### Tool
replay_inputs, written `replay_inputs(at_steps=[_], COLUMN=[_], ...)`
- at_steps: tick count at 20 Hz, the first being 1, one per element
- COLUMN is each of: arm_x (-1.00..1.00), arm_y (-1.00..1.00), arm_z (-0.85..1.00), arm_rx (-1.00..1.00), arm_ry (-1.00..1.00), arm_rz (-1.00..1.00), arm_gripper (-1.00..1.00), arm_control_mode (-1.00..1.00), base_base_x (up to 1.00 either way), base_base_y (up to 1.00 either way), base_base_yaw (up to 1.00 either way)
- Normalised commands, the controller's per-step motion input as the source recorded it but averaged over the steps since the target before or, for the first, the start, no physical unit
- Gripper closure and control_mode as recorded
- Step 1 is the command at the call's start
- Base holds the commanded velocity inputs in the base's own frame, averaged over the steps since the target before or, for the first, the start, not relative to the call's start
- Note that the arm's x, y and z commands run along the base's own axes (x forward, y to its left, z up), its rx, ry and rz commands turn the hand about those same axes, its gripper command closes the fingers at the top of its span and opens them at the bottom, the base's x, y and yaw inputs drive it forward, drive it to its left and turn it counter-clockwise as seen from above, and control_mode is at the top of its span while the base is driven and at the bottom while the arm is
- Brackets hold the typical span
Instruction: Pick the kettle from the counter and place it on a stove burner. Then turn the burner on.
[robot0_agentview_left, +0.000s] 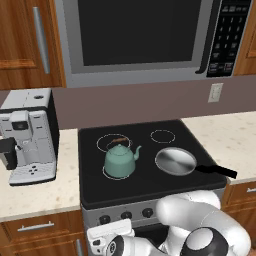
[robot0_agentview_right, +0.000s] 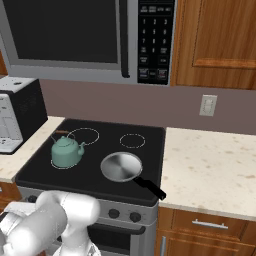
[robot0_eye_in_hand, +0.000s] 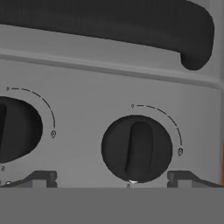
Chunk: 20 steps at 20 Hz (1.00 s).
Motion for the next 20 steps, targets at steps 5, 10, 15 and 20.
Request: replay_inputs(at_steps=[5, 10, 15, 20], arm_x=[0.08, 0.10, 0.14, 0.11], arm_y=[0.18, 0.04, 0.00, 0.00], arm_z=[-0.26, -0.14, -0.06, 0.00], arm_rx=[0.00, 0.00, 0.00, 0.00], arm_ry=[0.00, 0.00, 0.00, 0.00], arm_rz=[0.00, 0.00, 0.00, 0.00], arm_gripper=[-1.00, -1.00, -1.00, -1.00], arm_control_mode=[-1.00, -1.00, -1.00, -1.00], base_base_x=[0.00, 0.00, 0.00, 0.00], base_base_y=[0.00, 0.00, 0.00, 0.00], base_base_yaw=[0.00, 0.00, 0.00, 0.00])
